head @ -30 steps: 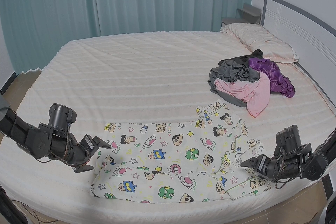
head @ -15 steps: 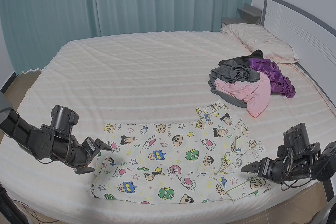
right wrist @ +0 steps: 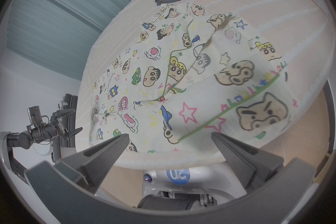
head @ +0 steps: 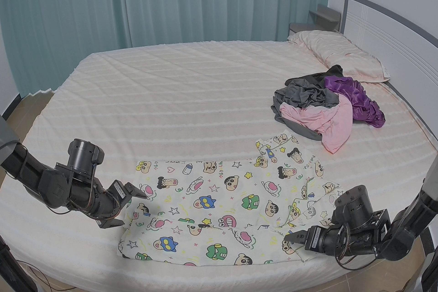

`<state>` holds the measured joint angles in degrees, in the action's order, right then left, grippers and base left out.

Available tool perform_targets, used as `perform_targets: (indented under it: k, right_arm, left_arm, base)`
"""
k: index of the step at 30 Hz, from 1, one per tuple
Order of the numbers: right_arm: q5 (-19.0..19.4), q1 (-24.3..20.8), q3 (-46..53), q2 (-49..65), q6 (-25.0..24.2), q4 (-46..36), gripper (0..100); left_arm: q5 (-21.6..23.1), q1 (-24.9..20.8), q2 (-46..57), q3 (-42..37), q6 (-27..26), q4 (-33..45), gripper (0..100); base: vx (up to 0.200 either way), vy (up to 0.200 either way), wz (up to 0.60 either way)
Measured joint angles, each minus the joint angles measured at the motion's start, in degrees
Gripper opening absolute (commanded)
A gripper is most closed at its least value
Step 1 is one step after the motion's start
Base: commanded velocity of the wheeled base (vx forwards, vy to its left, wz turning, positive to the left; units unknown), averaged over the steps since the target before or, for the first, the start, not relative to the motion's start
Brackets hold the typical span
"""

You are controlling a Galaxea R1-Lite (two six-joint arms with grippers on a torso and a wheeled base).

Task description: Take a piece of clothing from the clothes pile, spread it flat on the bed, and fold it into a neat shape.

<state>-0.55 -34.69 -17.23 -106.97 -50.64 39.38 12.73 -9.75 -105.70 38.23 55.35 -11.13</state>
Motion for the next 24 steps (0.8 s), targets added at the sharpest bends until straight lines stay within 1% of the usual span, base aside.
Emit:
perform_targets:
  k: [3,5,11,17,24]
  right_arm:
    - [-1.37,-1.16,1.41,-3.08,-1.63,4.25,100]
    - [-1.96,-1.82,2.27,-4.71,-2.38,5.32,100]
    - [-2.29,-2.38,2.88,-6.91,-2.79,5.56,100]
    - [-2.46,-2.43,3.15,-5.99,-2.76,3.38,100]
    - [-2.49,-2.6,3.17,-6.03,-2.78,3.01,100]
  left_arm:
    - [0.0,0.02,-0.2,0.0,0.02,-0.02,100]
    - [0.02,0.02,-0.33,0.0,0.07,-0.02,100]
    - [0.0,-0.13,-0.72,0.0,0.1,0.0,100]
    - [0.02,-0.2,-0.85,0.02,0.1,-0.02,100]
    - [0.02,-0.27,-0.9,0.09,0.1,-0.02,100]
  base:
    - [0.0,0.0,0.0]
    - [0.0,0.0,0.0]
    - [0.0,0.0,0.0]
    - [0.0,0.0,0.0]
    - [0.0,0.0,0.0]
